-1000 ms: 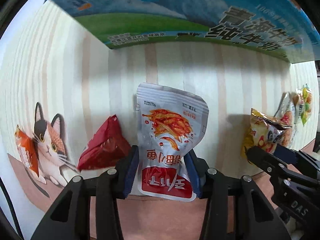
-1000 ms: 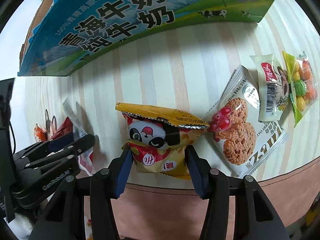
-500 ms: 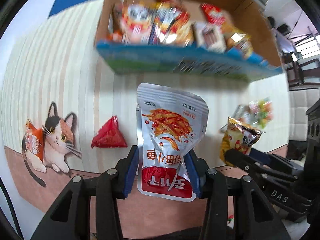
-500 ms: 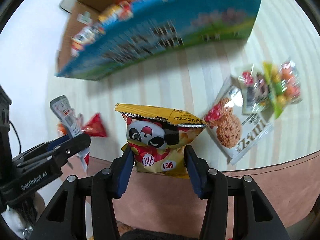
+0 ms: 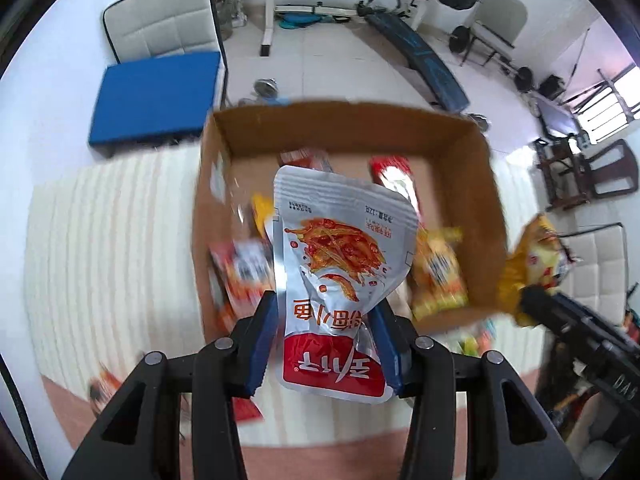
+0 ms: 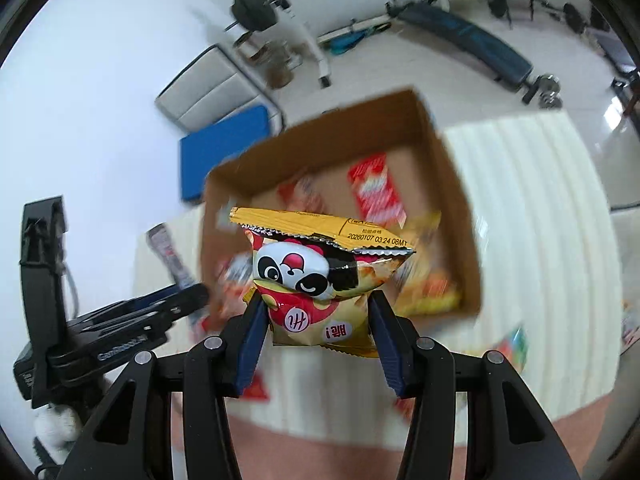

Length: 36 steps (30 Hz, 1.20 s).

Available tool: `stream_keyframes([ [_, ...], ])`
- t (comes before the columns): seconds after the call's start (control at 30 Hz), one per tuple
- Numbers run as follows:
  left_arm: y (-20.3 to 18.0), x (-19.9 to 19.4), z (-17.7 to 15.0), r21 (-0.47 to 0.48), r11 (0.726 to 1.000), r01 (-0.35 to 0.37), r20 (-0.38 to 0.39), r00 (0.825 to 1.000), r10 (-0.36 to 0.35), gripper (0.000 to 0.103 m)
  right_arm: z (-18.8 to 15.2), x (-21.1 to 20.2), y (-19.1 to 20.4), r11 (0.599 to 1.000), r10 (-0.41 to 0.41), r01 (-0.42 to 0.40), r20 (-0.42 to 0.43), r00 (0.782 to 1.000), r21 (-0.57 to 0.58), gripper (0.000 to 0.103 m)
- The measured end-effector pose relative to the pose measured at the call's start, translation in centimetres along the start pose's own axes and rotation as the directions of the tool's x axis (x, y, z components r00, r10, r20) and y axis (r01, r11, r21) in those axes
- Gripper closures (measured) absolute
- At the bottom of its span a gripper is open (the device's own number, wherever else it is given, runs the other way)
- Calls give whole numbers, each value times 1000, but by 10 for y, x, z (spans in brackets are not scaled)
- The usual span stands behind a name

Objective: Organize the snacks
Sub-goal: 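Carry the spicy strip packet and yellow panda bag into the box and open both tools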

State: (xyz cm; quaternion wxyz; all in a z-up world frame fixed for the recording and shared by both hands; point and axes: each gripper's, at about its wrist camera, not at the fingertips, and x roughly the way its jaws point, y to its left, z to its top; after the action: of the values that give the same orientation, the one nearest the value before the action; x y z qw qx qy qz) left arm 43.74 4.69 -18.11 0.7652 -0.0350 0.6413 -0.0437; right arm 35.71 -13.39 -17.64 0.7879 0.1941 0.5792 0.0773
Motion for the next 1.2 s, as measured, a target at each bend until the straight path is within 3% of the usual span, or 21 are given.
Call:
stream_keyframes([
  [0.2, 20, 50, 63, -16, 995, -97, -57, 994, 96, 60, 72, 55, -21, 992, -105, 107, -28, 994, 68, 50],
  [0.43, 33, 100, 103, -17, 987, -163, -154, 975, 158, 57, 114, 101, -35, 972, -219, 222, -50, 974, 79, 49],
  [0.53, 36, 114, 108, -10, 986, -169, -179, 970, 164, 57, 116, 116, -33, 962, -262, 267, -68, 963, 65, 47],
  [0.57, 37, 116, 109, -13, 986, -168, -170, 972, 163, 56, 117, 119, -32, 959, -272, 276, -66, 960, 59, 40],
  [0.6, 38, 116, 109, -19, 986, -167, -163, 973, 162, 53, 118, 121, -32, 957, -281, 285, -63, 958, 57, 24],
  [0.63, 39, 116, 109, -28, 988, -155, -159, 976, 149, 49, 118, 122, -32, 955, -287, 291, -64, 956, 56, 17],
  [0.7, 40, 117, 108, -37, 990, -136, -165, 978, 128, 20, 118, 124, -30, 958, -279, 282, -70, 958, 43, 14],
  [0.73, 41, 116, 108, -42, 991, -128, -159, 980, 120, 15, 118, 126, -28, 957, -286, 289, -72, 955, 35, 14],
  [0.9, 41, 107, 106, -53, 991, -122, -124, 986, 115, 11, 112, 122, -26, 960, -275, 277, -73, 959, 30, 11],
  [1.07, 39, 83, 97, -59, 997, -41, -60, 997, 37, 7, 100, 108, -16, 966, -258, 259, -56, 964, 6, 8],
  [1.2, 35, 57, 82, -47, 999, -23, -7, 1000, 22, 7, 86, 97, -1, 966, -255, 252, -47, 966, -60, 7],
])
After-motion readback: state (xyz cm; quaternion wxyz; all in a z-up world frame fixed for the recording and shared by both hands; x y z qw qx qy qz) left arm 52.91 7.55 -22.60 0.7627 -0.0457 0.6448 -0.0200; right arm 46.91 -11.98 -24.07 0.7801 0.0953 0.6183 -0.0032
